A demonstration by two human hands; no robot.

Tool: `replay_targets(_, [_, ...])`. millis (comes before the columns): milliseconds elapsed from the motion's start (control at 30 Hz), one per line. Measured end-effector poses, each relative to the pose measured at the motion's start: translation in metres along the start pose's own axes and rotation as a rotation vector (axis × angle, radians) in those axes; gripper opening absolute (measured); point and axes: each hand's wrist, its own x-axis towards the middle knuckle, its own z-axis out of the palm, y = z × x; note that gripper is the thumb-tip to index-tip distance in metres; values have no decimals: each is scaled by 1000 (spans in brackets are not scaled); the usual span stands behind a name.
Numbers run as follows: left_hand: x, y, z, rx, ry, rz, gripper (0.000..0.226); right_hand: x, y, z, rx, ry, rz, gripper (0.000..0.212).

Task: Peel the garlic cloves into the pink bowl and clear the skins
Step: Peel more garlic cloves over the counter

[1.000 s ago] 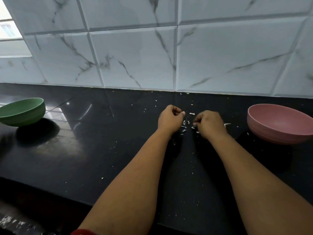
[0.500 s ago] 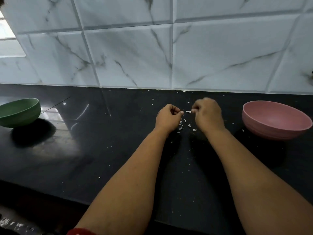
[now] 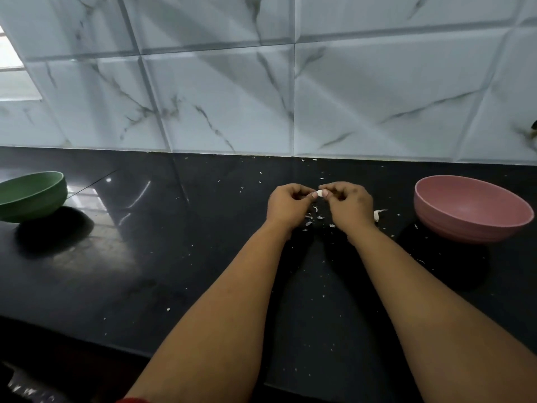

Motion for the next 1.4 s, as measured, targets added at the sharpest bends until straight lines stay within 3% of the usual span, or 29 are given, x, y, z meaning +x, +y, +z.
replay_targets(200, [0,4,-3,-322,-24,-152,6,-5,-5,6,489,-118,188,9])
replay_targets(400, [0,9,-3,-387,-81,-206,13,-9,-5,1,619,-192,219,9])
replay_targets(667, [2,3,3,-242,-47,-222,24,-8,-1,4,378,-139,132,8])
replay_targets(1033, [1,2,6,-108,-89,-252,23,-8,-3,7,304,-188,71,8])
replay_targets(1267, [-1,4,5,423,28,9,18,-7,-4,8,352,-191,125,6])
replay_targets(1400, [-1,5,5,528,10,21,22,-8,-5,7,401,-225,180,6])
